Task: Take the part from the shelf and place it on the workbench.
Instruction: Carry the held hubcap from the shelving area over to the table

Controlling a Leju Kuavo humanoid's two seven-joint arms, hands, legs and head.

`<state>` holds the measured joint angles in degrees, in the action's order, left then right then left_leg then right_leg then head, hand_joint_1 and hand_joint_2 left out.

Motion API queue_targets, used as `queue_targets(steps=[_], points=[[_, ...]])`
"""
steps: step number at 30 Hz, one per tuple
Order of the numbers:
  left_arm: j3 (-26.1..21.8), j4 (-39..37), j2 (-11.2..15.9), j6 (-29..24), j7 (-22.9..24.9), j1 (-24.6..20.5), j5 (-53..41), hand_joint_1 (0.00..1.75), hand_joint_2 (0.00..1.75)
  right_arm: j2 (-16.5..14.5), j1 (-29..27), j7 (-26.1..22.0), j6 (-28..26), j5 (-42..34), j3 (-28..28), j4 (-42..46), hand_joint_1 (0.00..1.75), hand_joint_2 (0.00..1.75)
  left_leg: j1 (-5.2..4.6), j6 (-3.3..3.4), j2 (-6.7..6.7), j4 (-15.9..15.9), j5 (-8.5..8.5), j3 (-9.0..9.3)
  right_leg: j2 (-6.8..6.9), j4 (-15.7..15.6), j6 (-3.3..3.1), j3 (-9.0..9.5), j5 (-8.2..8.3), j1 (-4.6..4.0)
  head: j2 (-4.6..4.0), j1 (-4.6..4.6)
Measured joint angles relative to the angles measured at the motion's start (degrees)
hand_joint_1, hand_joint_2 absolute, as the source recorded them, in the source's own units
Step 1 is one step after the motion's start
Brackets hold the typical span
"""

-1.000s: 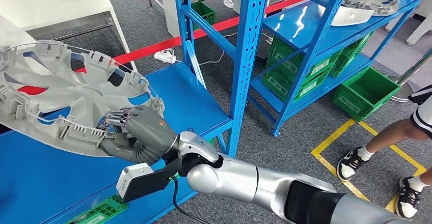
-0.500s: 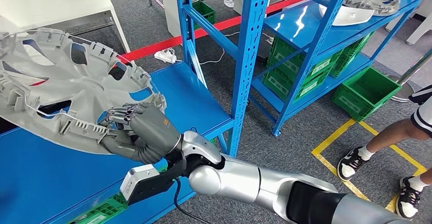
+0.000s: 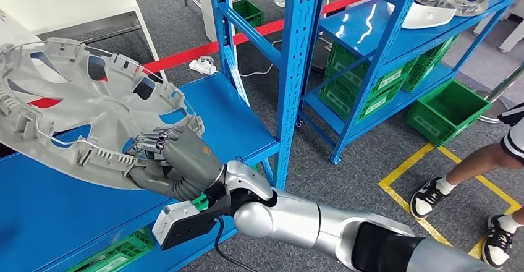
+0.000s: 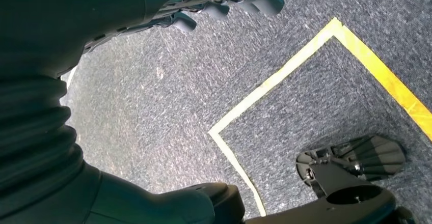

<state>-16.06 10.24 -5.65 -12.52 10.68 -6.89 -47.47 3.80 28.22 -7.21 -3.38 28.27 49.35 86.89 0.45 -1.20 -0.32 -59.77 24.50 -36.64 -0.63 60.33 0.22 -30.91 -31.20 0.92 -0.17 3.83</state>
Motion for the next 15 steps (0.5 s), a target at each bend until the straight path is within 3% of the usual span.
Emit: queue_targets(steps=[2, 3, 5, 7, 8, 9, 10, 12, 14, 15], points=[[-0.01, -0.02, 0.01, 0.0, 0.03, 0.07, 0.0, 0.0, 1.75, 0.05, 0.07, -0.01, 0.05, -0.04, 0.04, 0.03, 1.75, 1.75, 0.14, -0.91, -0.05, 0.09, -0.45, -0.29, 0.05, -0.11, -1.08, -0.67, 0.56, -0.01, 0.0, 0.0], [-0.02, -0.03, 0.03, 0.0, 0.05, 0.11, 0.0, 0.0, 1.75, 0.05, 0.15, -0.01, 0.1, -0.08, 0.07, 0.04, 1.75, 1.75, 0.23, -1.28, -0.03, -0.36, 0.2, -0.66, 0.15, -0.18, -1.65, -1.03, 0.99, -0.01, 0.0, -0.01], [-0.02, -0.06, 0.04, 0.0, 0.05, 0.14, 0.0, 0.0, 1.75, 0.05, 0.4, 0.0, 0.21, -0.15, 0.08, 0.04, 1.75, 1.75, 0.38, -1.78, 0.03, -4.39, 4.09, -2.23, 0.35, -0.33, -2.57, -1.91, 1.92, 0.08, 0.0, -0.14], [-0.02, -0.07, 0.03, 0.0, 0.09, 0.14, 0.0, 0.0, 1.75, 0.05, 0.59, 0.01, 0.28, -0.21, 0.09, 0.02, 1.75, 1.75, 0.39, -2.08, 0.05, -11.53, 8.78, -4.25, 0.44, -0.3, -2.89, -3.08, 2.81, -0.08, 0.0, -0.26], [-0.02, -0.07, 0.02, 0.0, 0.11, 0.14, 0.01, 0.0, 1.75, 0.05, 0.62, 0.01, 0.31, -0.26, 0.09, -0.02, 1.75, 1.75, 0.39, -2.12, 0.05, -14.17, 9.84, -4.64, 0.47, -0.27, -2.9, -3.67, 3.26, -0.17, 0.0, -0.24], [-0.02, -0.08, 0.01, 0.0, 0.14, 0.14, 0.03, 0.0, 1.75, 0.05, 0.63, 0.0, 0.34, -0.3, 0.09, -0.07, 1.75, 1.75, 0.37, -2.07, 0.05, -15.11, 9.77, -4.19, 0.49, -0.24, -2.87, -4.27, 3.7, -0.26, 0.0, -0.26], [-0.02, -0.07, -0.01, -0.01, 0.16, 0.13, 0.08, 0.0, 1.75, 0.05, 0.63, -0.01, 0.38, -0.33, 0.1, -0.11, 1.75, 1.75, 0.35, -1.91, 0.05, -13.95, 8.73, -2.75, 0.49, -0.2, -2.8, -4.81, 4.13, -0.33, 0.0, -0.25], [-0.02, -0.02, -0.01, -0.03, 0.19, 0.04, 0.19, 0.0, 1.75, 0.05, 0.64, -0.01, 0.43, -0.38, 0.11, -0.15, 1.75, 1.75, 0.17, -1.26, 0.03, -6.68, 6.43, 2.51, 0.47, -0.14, -2.51, -5.7, 4.94, -0.44, 0.0, -0.25], [-0.03, 0.03, 0.0, -0.07, 0.2, -0.05, 0.27, 0.0, 1.75, 0.05, 0.69, -0.01, 0.45, -0.43, 0.12, -0.15, 1.75, 1.75, -0.2, -0.66, -0.04, -0.1, 5.91, 6.69, 0.49, -0.19, -1.93, -6.2, 5.74, -0.48, 0.0, -0.2], [-0.03, 0.04, 0.0, -0.08, 0.2, -0.07, 0.29, 0.0, 1.75, 0.04, 0.73, -0.01, 0.45, -0.45, 0.12, -0.15, 1.75, 1.75, -0.39, -0.42, -0.07, 1.21, 6.11, 7.33, 0.52, -0.29, -1.57, -6.32, 6.17, -0.45, 0.0, -0.23]])
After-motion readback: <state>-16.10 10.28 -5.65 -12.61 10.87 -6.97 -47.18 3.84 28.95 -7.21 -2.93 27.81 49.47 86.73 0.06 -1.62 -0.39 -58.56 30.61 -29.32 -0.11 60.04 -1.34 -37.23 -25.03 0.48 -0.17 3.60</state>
